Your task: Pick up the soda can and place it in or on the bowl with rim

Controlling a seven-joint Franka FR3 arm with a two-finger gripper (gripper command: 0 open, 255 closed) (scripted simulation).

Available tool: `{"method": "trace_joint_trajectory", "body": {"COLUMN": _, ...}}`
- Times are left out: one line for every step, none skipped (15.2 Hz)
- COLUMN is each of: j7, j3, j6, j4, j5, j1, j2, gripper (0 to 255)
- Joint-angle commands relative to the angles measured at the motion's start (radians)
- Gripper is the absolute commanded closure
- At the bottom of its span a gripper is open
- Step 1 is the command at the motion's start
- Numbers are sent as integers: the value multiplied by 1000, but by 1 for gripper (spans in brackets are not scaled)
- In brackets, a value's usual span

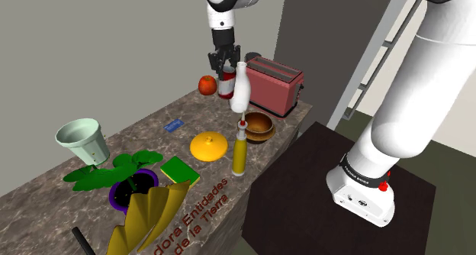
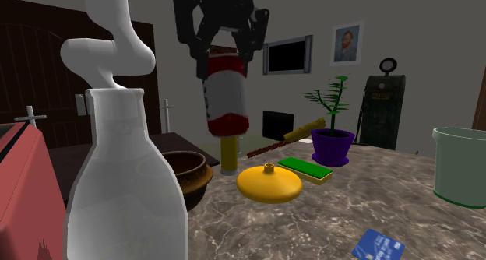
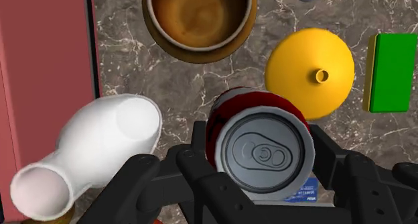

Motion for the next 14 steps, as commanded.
{"method": "trace_joint_trajectory", "body": {"j7": -17, "j3": -4, "j6": 15, "j4": -98, "j5": 10, "j1": -9, "j2": -83, "gripper": 255}}
{"method": "trace_joint_trajectory", "body": {"j7": -25, "j3": -7, "j6": 20, "j4": -143, "j5": 15, "j1": -12, "j2": -123, "gripper": 255}}
{"method": "trace_joint_trajectory", "body": {"j7": -33, "j3": -10, "j6": 24, "j4": -186, "j5": 19, "j1": -15, "j2": -163, "gripper": 255}}
{"method": "trace_joint_trajectory", "body": {"j7": -42, "j3": -13, "j6": 26, "j4": -228, "j5": 23, "j1": -18, "j2": -202, "gripper": 255}}
{"method": "trace_joint_trajectory", "body": {"j7": -50, "j3": -17, "j6": 27, "j4": -270, "j5": 26, "j1": -21, "j2": -242, "gripper": 255}}
{"method": "trace_joint_trajectory", "body": {"j7": -58, "j3": -21, "j6": 27, "j4": -309, "j5": 30, "j1": -23, "j2": -282, "gripper": 255}}
{"method": "trace_joint_trajectory", "body": {"j7": -67, "j3": -25, "j6": 25, "j4": -348, "j5": 32, "j1": -25, "j2": -322, "gripper": 255}}
{"method": "trace_joint_trajectory", "body": {"j7": -75, "j3": -29, "j6": 23, "j4": -386, "j5": 34, "j1": -27, "j2": -362, "gripper": 255}}
{"method": "trace_joint_trajectory", "body": {"j7": -83, "j3": -34, "j6": 18, "j4": -422, "j5": 36, "j1": -28, "j2": -403, "gripper": 255}}
{"method": "trace_joint_trajectory", "body": {"j7": -92, "j3": -40, "j6": 11, "j4": -464, "j5": 37, "j1": -30, "j2": -451, "gripper": 255}}
{"method": "trace_joint_trajectory", "body": {"j7": -93, "j3": -40, "j6": 26, "j4": -474, "j5": 37, "j1": -30, "j2": -447, "gripper": 255}}
{"method": "trace_joint_trajectory", "body": {"j7": -93, "j3": -39, "j6": 40, "j4": -483, "j5": 37, "j1": -30, "j2": -442, "gripper": 255}}
{"method": "trace_joint_trajectory", "body": {"j7": -93, "j3": -39, "j6": 54, "j4": -493, "j5": 38, "j1": -30, "j2": -438, "gripper": 255}}
{"method": "trace_joint_trajectory", "body": {"j7": -94, "j3": -38, "j6": 68, "j4": -502, "j5": 38, "j1": -30, "j2": -433, "gripper": 255}}
